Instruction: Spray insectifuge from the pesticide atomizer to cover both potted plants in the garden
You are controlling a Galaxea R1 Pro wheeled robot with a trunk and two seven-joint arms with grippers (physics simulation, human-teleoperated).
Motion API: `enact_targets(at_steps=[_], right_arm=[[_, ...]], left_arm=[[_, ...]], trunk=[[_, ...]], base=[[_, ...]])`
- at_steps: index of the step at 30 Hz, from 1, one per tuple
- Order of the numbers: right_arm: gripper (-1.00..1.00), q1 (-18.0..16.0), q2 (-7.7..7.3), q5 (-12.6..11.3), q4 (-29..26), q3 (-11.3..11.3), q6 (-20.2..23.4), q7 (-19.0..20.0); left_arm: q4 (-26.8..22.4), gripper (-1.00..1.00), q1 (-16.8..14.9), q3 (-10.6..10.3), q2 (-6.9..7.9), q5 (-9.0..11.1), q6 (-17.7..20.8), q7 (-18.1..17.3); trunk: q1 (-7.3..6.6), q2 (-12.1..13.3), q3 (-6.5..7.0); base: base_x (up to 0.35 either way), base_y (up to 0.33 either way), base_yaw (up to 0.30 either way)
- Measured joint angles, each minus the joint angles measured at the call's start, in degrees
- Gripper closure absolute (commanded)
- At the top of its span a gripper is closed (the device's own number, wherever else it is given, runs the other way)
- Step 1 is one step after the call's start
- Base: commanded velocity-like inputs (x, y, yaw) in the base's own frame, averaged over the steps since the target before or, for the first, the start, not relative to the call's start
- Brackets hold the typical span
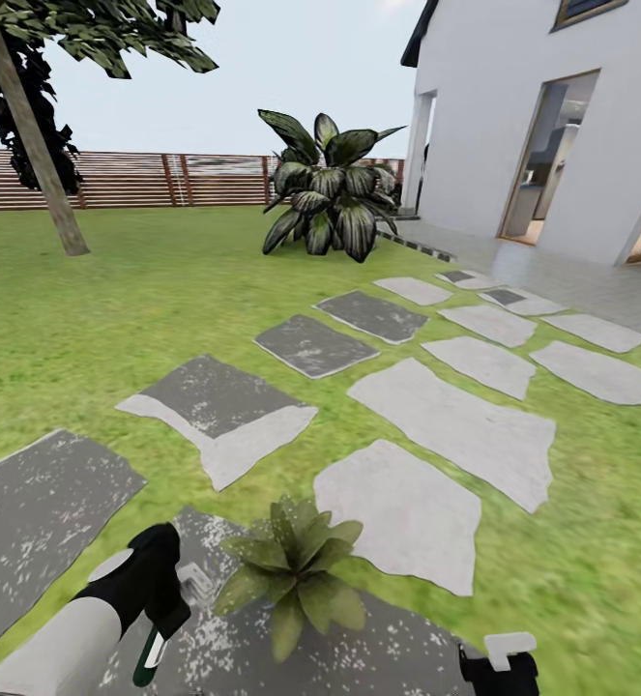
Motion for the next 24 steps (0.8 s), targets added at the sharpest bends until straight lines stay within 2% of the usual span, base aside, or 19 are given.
enact_targets(at_steps=[5,8,16,24], right_arm=[[-1.0,0.0,0.13,0.0,0.0,0.0,0.0,0.0],[-1.0,0.0,0.16,0.0,0.0,0.0,0.0,0.0],[-1.0,0.0,0.17,0.0,0.0,0.0,0.0,0.0],[-1.0,0.0,-0.01,0.0,0.0,0.0,0.0,0.0]], left_arm=[[-0.4,1.0,0.0,0.0,0.02,0.0,0.0,0.0],[-0.7,1.0,0.0,0.2,0.09,0.0,0.1,0.0],[-0.9,1.0,0.0,0.5,0.03,0.7,0.1,-0.1],[-0.8,1.0,0.0,0.6,0.0,0.7,0.1,-0.1]], trunk=[[0.0,0.0,0.0],[-0.01,0.0,0.0],[-0.02,0.0,0.0],[-0.02,0.0,0.0]], base=[[-0.234,-0.197,0.021],[-0.155,-0.204,0.212],[-0.011,-0.263,0.251],[0.0,-0.273,0.014]])
